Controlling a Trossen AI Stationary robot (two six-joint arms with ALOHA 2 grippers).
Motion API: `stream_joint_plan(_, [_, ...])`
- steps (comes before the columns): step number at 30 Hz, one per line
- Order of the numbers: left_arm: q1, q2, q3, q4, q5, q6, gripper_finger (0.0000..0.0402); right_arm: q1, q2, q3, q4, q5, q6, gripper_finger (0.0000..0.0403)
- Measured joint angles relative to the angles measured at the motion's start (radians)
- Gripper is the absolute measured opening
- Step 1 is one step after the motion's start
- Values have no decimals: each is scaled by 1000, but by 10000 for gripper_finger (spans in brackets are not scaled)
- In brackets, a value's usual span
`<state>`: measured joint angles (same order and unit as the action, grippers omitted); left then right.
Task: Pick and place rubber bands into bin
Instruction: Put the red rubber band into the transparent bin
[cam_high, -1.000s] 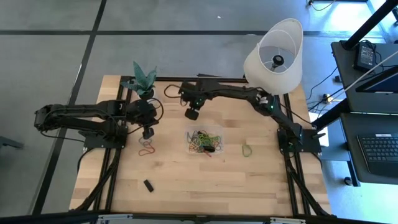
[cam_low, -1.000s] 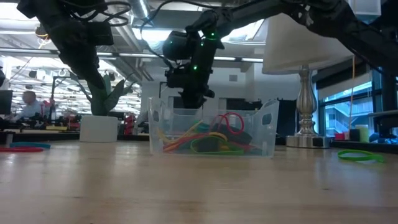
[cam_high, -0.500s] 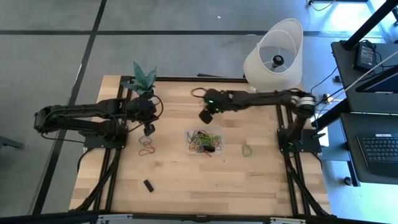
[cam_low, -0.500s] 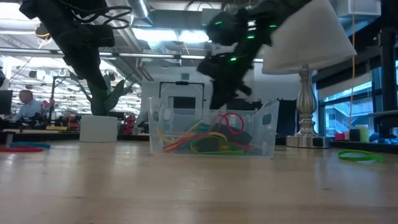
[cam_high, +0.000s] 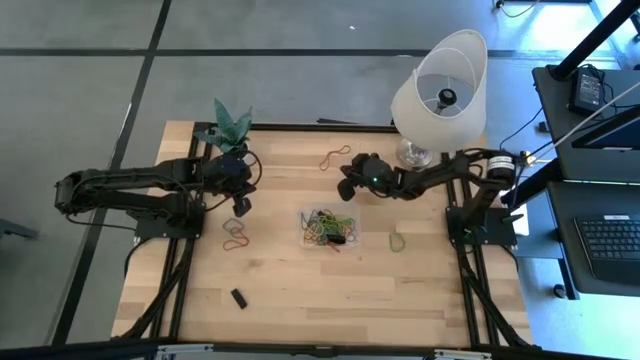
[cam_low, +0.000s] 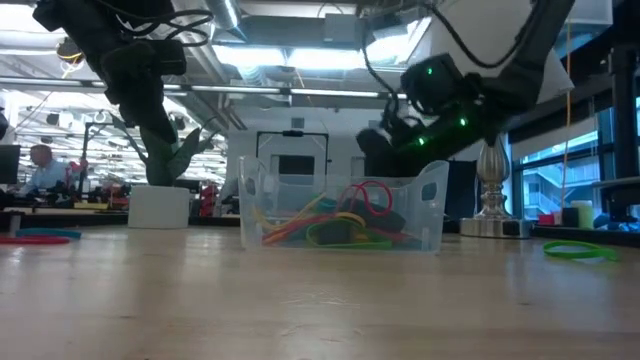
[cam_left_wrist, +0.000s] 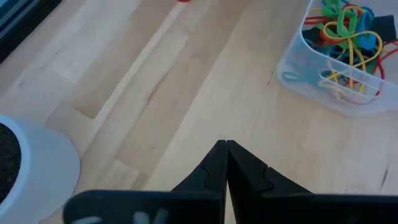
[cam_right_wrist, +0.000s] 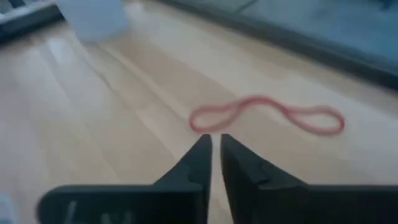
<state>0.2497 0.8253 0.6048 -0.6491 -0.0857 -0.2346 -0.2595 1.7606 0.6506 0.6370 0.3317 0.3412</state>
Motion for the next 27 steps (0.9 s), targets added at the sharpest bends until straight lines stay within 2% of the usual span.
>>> stream_joint_plan(4, [0, 0, 0, 2, 0, -18, 3, 0, 52, 3, 2, -12, 44, 85])
stream_joint_plan(14, [0, 0, 0, 3, 0, -44, 3, -87, 148, 91, -4, 10, -37, 229])
stream_joint_plan(20, [0, 0, 0, 3, 0, -44, 3, -124, 226, 199, -26, 7, -140, 269])
stream_joint_plan(23, [0, 0, 0, 3, 2, -50, 3, -126, 252, 251, -86, 51, -140, 276])
stream_joint_plan(27, [0, 0, 0, 2, 6, -70, 3, -108, 283, 311, -114, 52, -162, 277])
